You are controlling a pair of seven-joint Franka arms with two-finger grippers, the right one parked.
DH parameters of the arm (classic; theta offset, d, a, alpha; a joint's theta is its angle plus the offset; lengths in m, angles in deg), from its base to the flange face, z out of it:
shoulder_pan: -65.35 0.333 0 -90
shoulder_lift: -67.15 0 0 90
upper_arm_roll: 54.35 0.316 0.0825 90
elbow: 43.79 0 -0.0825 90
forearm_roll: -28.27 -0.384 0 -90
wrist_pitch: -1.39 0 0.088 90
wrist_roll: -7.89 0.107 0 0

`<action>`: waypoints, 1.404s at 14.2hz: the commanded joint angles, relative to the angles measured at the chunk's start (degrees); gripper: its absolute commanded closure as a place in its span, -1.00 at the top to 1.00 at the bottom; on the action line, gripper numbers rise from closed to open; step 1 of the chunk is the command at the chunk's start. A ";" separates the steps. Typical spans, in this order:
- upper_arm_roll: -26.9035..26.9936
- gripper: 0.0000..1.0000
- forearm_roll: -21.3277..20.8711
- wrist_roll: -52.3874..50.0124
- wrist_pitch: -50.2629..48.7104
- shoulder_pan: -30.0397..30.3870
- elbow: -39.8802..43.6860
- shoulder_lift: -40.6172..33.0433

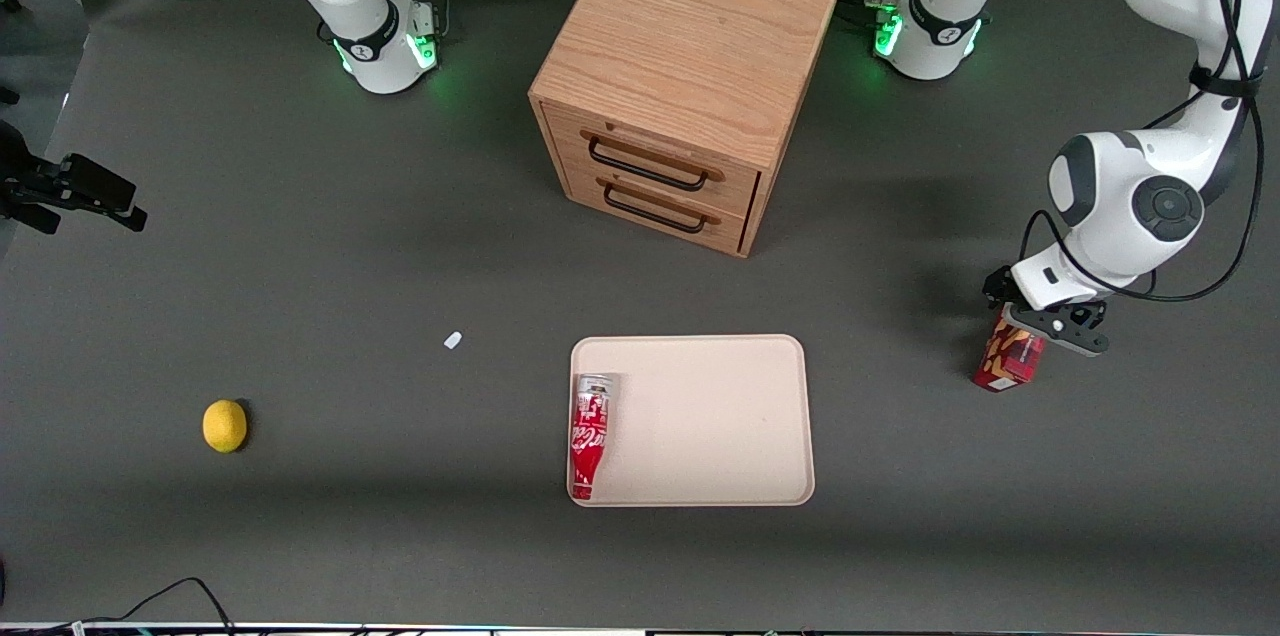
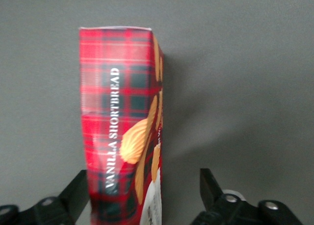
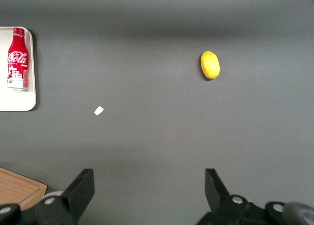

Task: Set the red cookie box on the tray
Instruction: 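Close the left gripper on the cookie box and lift it upright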

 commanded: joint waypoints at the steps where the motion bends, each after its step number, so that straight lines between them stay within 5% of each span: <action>1: 1.86 0.29 0.07 -0.06 0.26 -1.50 0.59 0.17; 3: 1.86 -0.73 -0.02 0.11 0.00 -1.59 1.11 0.17; 4: 1.86 -1.00 -0.02 0.03 -0.61 -1.68 1.46 0.17; 14: 1.95 -1.00 0.07 0.12 -4.91 -1.59 4.71 -0.35; 20: 1.77 -1.00 3.14 -3.73 -27.73 -1.68 20.33 -3.87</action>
